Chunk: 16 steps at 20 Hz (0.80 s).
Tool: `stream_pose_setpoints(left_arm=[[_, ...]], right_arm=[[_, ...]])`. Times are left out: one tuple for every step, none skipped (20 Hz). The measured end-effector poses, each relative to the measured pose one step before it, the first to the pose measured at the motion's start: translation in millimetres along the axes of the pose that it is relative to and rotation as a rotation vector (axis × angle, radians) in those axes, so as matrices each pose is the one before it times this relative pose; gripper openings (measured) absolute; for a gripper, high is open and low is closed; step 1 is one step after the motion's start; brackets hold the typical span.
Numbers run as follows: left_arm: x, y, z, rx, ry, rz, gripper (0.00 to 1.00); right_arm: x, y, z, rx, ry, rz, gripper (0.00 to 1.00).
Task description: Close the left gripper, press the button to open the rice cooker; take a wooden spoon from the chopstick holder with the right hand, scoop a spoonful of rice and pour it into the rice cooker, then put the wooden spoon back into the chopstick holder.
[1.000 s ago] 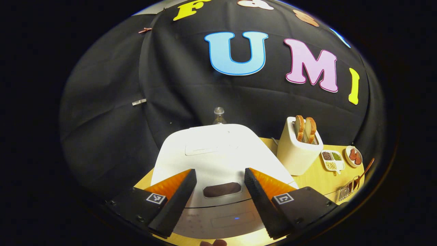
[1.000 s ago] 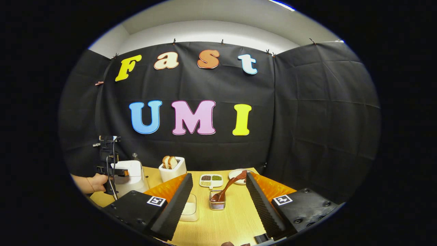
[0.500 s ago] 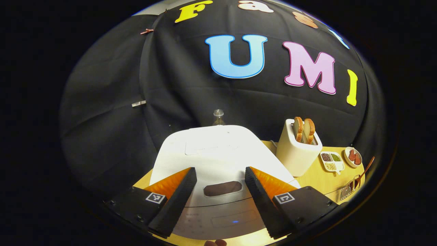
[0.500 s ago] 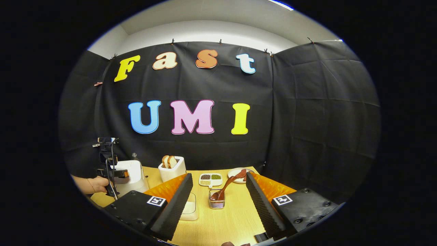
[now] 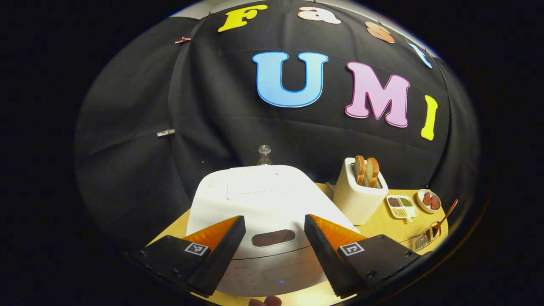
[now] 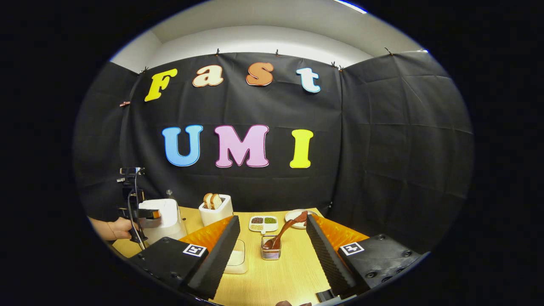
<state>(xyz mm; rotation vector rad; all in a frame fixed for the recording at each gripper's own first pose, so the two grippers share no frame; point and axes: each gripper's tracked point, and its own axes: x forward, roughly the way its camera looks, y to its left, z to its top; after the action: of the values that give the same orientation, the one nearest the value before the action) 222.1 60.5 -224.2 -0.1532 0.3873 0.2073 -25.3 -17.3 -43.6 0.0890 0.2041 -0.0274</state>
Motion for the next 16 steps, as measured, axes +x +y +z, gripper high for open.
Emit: stream_pose_setpoints(left_arm=[[-3.64, -1.18, 4.92, 0.00251, -0.01405, -0.01109, 0.96], [-5.5, -1.39, 5.98, 0.0098, -0.01872, -0.01329, 0.96], [-6.38, -1.73, 6.75, 0.0149, -0.01816, -0.01461, 0.96], [-6.9, -1.49, 5.78, 0.01362, -0.01917, -0.01314, 0.96], [-8.3, -2.98, 7.79, 0.00622, -0.02137, -0.0181, 0.96], [-7.36, -2.91, 6.83, 0.00282, -0.01786, -0.01564, 0.96], [-8.23, -3.29, 8.23, 0.00389, -0.02265, -0.02028, 0.96], [-8.7, -3.74, 8.83, 0.00491, -0.02399, -0.01944, 0.96], [-8.86, -3.16, 9.33, 0.00515, -0.02454, -0.01752, 0.96], [-9.62, -3.77, 9.04, 0.00437, -0.02576, -0.01541, 0.96], [-9.62, -4.08, 9.52, 0.00186, -0.02496, -0.01448, 0.96], [-10.53, -4.86, 9.19, -0.00076, -0.02562, -0.01558, 0.96], [-8.68, -4.04, 7.11, -0.0019, -0.0179, -0.01483, 0.96], [-8.56, -3.49, 6.57, -0.00031, -0.01422, -0.01291, 0.96], [-8.29, -2.85, 5.73, 0.00291, -0.01227, -0.0116, 0.96], [-7.66, -1.33, 5.11, 0.00139, -0.01164, -0.00824, 0.96]], right_arm=[[-0.1, 2.0, 0.9, 0.0001, -0.00077, 0.0043, 0.98], [1.42, 1.42, 0.08, 0.00093, 0.0003, 0.00318, 0.98], [0.44, 0.65, 0.3, 0.00136, -0.00025, 0.00241, 0.98], [0.25, 1.29, 0.42, 0.00176, -0.00185, 0.00288, 0.98], [0.66, 1.06, 1.57, 0.0003, -0.00181, 0.00178, 0.98], [0.28, 0.69, -0.16, -0.00088, -0.00053, 0.00154, 0.98], [0.55, 0.18, 1.18, -0.00162, -0.00242, 0.00138, 0.98], [0.22, 0.35, 1.04, -0.00214, -0.00234, 0.0011, 0.98], [0.51, 0.81, 0.87, -0.00219, -0.00247, 0.00047, 0.98], [0.94, -0.46, 0.57, -0.00213, -0.00339, -0.00212, 0.98], [-0.04, -0.41, 0.46, -0.00145, -0.00175, -0.00208, 0.98], [0.03, 0.86, 0.38, 0.00018, -0.00175, -0.00052, 0.98], [0.38, 0.97, 0.53, 0.0007, -0.00107, 0.001, 0.98], [0.69, 1.19, 0.1, 0.00114, -0.00014, 0.00223, 0.98], [0.58, 1.3, 0.09, -0.00074, -0.00083, 0.0033, 0.98], [0.78, 1.14, 0.89, -0.00337, -0.00281, 0.0016, 0.98]])
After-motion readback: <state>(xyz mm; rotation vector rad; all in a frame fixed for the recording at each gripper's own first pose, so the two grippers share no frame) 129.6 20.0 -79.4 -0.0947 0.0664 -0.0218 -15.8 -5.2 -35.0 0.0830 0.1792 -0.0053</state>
